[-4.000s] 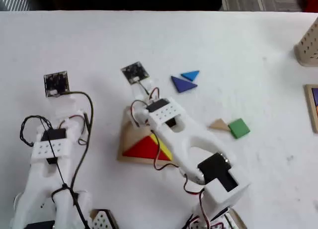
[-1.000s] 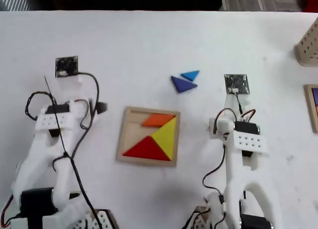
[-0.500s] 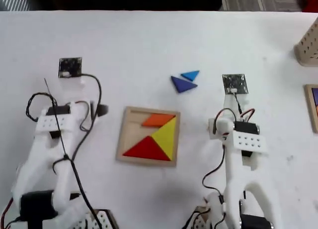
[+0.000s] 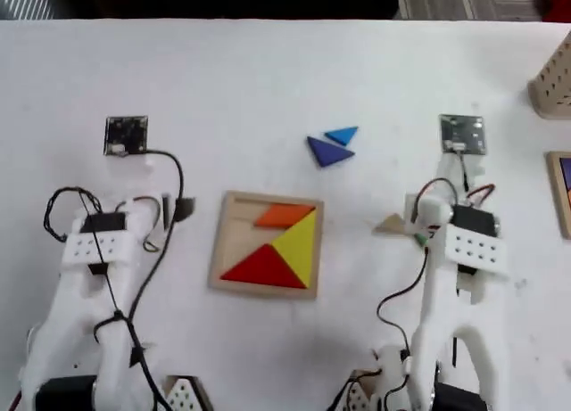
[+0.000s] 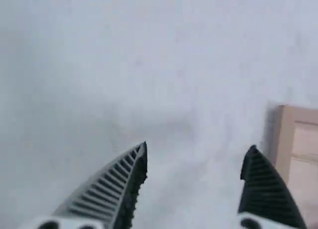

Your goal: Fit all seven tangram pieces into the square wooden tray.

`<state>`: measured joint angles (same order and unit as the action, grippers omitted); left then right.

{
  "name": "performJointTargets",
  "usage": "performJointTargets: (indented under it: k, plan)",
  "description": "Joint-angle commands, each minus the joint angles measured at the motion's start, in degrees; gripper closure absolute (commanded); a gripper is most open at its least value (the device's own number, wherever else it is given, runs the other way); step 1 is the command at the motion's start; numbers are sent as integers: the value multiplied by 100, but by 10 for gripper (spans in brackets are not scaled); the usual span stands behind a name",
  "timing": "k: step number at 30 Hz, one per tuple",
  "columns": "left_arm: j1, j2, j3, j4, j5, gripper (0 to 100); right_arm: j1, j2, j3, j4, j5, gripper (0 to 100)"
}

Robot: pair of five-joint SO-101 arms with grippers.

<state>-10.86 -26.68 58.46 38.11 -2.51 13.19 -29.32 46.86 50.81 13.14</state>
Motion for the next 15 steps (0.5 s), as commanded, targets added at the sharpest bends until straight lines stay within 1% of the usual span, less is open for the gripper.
performJointTargets:
  k: [1, 5, 7, 9, 11, 12, 15]
  plan:
    - [75, 259, -466, -79, -185, 694, 92, -110, -229, 40, 62, 826]
    - [84, 382, -536, -79, -193, 694, -523, 321, -53, 4, 158, 826]
    - [101, 382, -536, -79, -193, 694, -857, 664, -70, -136, 563, 825]
    - [101, 382, -527, -79, -193, 694, -1024, 1007, -70, -453, 879, 825]
    - [101, 382, -527, -79, -193, 694, -1015, 1358, -123, -673, 1002, 817]
    - [101, 382, -527, -79, -202, 694, -1007, 1543, -229, -681, 1029, 797]
    - [101, 391, -527, -79, -202, 694, -1024, 2123, -563, -400, 1512, 697]
